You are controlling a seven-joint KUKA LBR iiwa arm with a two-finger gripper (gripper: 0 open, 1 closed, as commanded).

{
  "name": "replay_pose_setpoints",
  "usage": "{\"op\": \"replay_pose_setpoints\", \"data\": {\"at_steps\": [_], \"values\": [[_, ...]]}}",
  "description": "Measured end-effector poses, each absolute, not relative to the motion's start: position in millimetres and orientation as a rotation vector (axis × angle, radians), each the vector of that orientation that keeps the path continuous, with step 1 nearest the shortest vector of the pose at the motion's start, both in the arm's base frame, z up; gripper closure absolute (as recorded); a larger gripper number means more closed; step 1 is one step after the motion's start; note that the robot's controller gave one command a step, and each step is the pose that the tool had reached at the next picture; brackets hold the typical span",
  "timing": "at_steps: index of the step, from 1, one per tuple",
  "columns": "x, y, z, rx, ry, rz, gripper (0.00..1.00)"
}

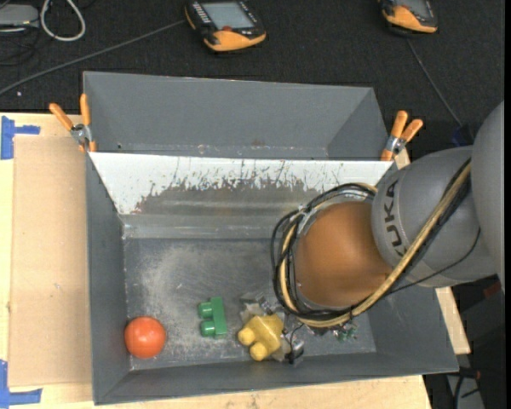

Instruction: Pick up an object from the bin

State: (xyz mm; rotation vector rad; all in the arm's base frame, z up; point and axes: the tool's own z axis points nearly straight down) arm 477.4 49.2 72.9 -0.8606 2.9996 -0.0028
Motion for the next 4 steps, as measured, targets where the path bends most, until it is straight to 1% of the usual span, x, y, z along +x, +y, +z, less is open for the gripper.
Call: {"op": "replay_pose_setpoints", "data": {"at_steps": [1, 2, 4], "values": [[472.4, 50, 96, -0.866, 3.016, 0.003, 1.00], [472.4, 50, 138, -0.865, 3.014, 0.003, 1.00], [470.8, 51, 160, -0.860, 3.023, 0.006, 1.00]]}}
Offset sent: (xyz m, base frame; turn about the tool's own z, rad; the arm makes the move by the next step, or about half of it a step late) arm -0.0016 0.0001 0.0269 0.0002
